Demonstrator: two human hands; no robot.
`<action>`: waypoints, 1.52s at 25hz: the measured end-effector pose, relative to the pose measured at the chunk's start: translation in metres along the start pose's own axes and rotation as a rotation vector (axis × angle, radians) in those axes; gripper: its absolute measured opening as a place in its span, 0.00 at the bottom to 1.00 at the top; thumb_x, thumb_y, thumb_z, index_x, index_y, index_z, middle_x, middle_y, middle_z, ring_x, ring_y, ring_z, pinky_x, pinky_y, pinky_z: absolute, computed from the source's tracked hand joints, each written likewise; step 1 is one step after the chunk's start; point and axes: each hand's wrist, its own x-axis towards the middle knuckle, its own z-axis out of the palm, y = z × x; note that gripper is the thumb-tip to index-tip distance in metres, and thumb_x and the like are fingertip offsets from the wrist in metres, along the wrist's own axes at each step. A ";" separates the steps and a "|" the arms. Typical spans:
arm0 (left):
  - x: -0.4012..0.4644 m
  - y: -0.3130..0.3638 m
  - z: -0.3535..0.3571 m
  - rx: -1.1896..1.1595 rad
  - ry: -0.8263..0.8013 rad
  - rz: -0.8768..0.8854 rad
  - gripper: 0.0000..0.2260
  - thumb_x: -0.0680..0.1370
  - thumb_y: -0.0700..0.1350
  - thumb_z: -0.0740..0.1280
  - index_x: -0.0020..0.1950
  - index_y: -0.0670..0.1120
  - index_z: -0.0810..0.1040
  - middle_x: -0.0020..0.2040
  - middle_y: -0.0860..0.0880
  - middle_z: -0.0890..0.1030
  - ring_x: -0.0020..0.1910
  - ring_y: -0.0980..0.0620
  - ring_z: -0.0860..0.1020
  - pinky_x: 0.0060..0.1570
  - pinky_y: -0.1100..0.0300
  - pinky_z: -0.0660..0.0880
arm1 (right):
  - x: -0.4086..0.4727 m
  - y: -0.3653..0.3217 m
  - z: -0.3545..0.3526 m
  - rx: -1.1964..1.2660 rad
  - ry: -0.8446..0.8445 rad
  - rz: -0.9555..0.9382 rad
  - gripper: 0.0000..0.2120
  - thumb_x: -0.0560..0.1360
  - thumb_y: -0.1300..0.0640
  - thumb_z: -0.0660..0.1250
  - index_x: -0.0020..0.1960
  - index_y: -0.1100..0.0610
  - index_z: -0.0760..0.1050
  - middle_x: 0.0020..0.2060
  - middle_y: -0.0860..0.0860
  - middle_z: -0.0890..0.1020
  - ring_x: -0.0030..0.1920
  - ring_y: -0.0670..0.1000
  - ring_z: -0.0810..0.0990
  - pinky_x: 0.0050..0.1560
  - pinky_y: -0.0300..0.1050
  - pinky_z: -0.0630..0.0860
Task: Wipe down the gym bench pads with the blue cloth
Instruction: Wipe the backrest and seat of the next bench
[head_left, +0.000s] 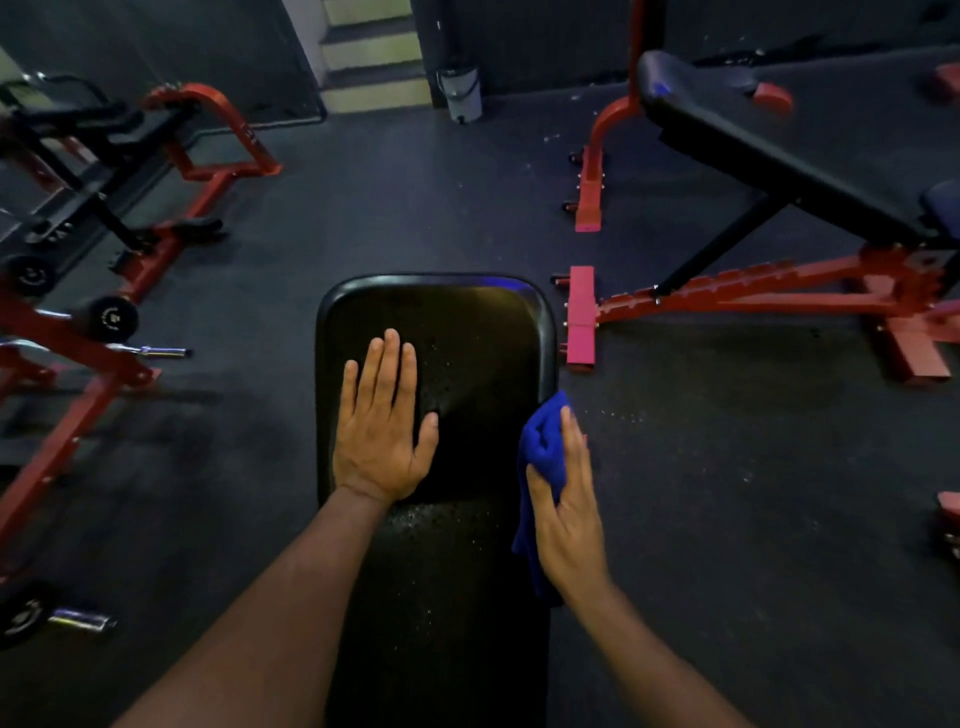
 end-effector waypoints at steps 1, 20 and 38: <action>0.000 0.000 0.001 0.001 -0.004 0.004 0.34 0.81 0.55 0.53 0.83 0.38 0.54 0.83 0.37 0.54 0.83 0.41 0.52 0.80 0.39 0.52 | -0.009 0.004 0.001 0.006 -0.014 0.010 0.27 0.82 0.41 0.55 0.75 0.28 0.46 0.75 0.26 0.51 0.76 0.32 0.48 0.72 0.34 0.52; -0.004 -0.001 0.003 0.005 0.019 0.004 0.34 0.80 0.55 0.53 0.82 0.38 0.55 0.83 0.37 0.54 0.83 0.41 0.52 0.80 0.40 0.51 | 0.013 0.013 -0.003 0.126 0.036 0.035 0.29 0.81 0.48 0.63 0.79 0.45 0.57 0.76 0.40 0.64 0.75 0.36 0.61 0.72 0.29 0.57; -0.005 -0.003 0.002 -0.026 0.046 0.016 0.36 0.77 0.55 0.58 0.82 0.39 0.58 0.83 0.40 0.56 0.82 0.42 0.54 0.80 0.42 0.52 | 0.119 -0.060 -0.023 -0.615 -0.042 -0.463 0.31 0.80 0.54 0.65 0.79 0.52 0.57 0.80 0.53 0.55 0.76 0.57 0.62 0.75 0.55 0.61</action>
